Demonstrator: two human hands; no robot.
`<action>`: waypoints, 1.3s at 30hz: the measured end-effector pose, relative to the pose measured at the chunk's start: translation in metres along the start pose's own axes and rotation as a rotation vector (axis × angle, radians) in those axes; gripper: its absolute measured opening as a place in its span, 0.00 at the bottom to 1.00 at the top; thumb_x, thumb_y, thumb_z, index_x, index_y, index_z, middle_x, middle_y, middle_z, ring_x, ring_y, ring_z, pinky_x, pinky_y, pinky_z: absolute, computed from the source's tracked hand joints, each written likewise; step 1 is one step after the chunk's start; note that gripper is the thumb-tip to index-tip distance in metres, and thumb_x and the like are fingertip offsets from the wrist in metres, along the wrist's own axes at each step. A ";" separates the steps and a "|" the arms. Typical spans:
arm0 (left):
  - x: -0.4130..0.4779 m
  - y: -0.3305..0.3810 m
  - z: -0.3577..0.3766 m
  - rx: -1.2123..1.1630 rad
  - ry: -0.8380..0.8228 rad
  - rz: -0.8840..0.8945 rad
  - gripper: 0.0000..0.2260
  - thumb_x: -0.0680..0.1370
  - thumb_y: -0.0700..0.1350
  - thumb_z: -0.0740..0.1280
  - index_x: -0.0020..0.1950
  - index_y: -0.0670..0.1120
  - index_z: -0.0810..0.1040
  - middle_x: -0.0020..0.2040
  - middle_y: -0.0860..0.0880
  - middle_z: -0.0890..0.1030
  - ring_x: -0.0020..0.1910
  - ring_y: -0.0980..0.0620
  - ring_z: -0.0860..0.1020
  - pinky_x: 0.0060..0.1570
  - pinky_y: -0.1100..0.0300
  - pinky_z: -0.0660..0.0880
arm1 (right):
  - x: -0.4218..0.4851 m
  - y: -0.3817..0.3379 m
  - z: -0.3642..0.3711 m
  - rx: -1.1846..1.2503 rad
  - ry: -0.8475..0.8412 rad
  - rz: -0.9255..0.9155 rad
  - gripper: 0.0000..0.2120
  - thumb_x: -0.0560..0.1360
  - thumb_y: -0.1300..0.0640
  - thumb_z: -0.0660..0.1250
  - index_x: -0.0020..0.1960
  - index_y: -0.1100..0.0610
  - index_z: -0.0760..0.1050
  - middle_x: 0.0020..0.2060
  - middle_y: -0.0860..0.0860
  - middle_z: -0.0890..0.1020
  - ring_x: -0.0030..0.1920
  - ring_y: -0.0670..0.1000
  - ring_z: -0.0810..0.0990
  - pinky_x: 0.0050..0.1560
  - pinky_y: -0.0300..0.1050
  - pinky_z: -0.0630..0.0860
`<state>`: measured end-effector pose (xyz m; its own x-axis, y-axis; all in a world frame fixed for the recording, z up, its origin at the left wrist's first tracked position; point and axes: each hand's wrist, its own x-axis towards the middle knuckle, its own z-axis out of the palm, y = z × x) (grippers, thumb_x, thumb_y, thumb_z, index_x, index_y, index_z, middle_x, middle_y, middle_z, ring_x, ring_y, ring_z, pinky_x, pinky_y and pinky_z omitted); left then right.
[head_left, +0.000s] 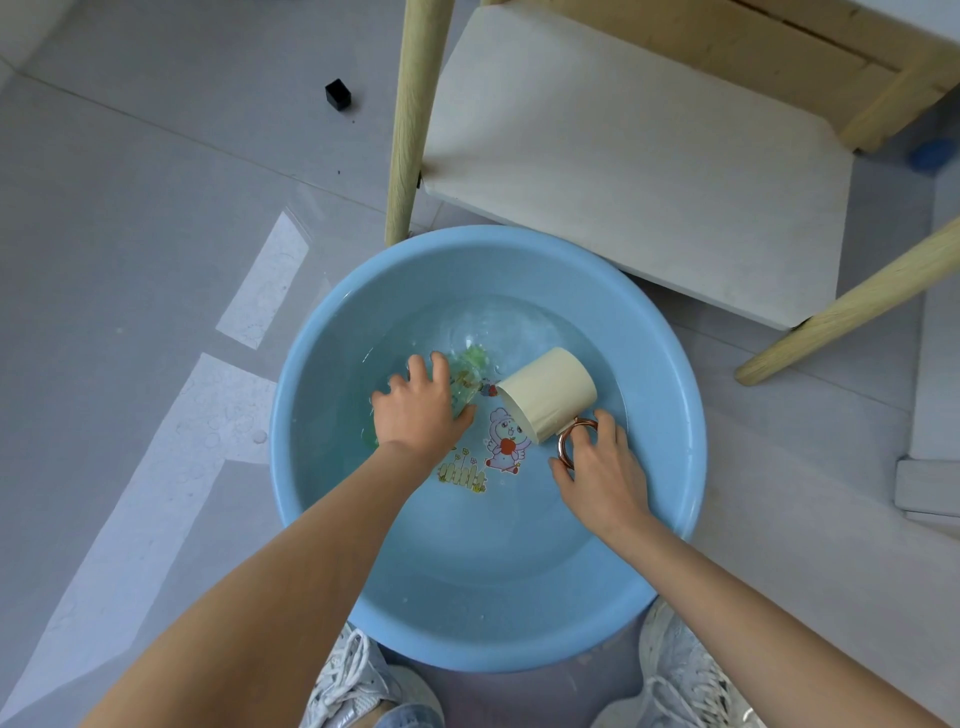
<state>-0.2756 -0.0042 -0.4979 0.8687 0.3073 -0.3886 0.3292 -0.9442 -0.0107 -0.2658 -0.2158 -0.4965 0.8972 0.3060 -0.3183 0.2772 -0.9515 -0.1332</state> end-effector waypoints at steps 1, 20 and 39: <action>0.000 0.000 0.000 0.000 0.003 0.000 0.33 0.76 0.64 0.58 0.72 0.45 0.56 0.64 0.44 0.68 0.54 0.42 0.75 0.46 0.52 0.72 | 0.000 0.000 0.000 0.001 -0.004 0.000 0.16 0.71 0.54 0.74 0.50 0.65 0.76 0.60 0.64 0.73 0.57 0.64 0.75 0.49 0.55 0.77; -0.001 0.000 0.000 0.008 0.018 0.000 0.33 0.76 0.65 0.58 0.73 0.45 0.56 0.64 0.44 0.68 0.56 0.41 0.75 0.49 0.50 0.73 | -0.001 -0.002 -0.003 0.013 -0.018 -0.011 0.17 0.75 0.51 0.68 0.55 0.64 0.74 0.64 0.62 0.68 0.61 0.62 0.72 0.55 0.54 0.74; 0.001 -0.010 -0.010 -0.170 0.010 -0.012 0.33 0.74 0.66 0.60 0.70 0.46 0.60 0.58 0.46 0.72 0.52 0.44 0.75 0.42 0.55 0.69 | 0.000 0.005 -0.001 0.000 0.079 -0.081 0.17 0.58 0.57 0.82 0.39 0.61 0.77 0.45 0.60 0.78 0.41 0.61 0.79 0.35 0.50 0.80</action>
<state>-0.2746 0.0064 -0.4889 0.8678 0.3205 -0.3798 0.3966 -0.9071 0.1407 -0.2645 -0.2202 -0.4962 0.8960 0.3786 -0.2320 0.3501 -0.9237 -0.1554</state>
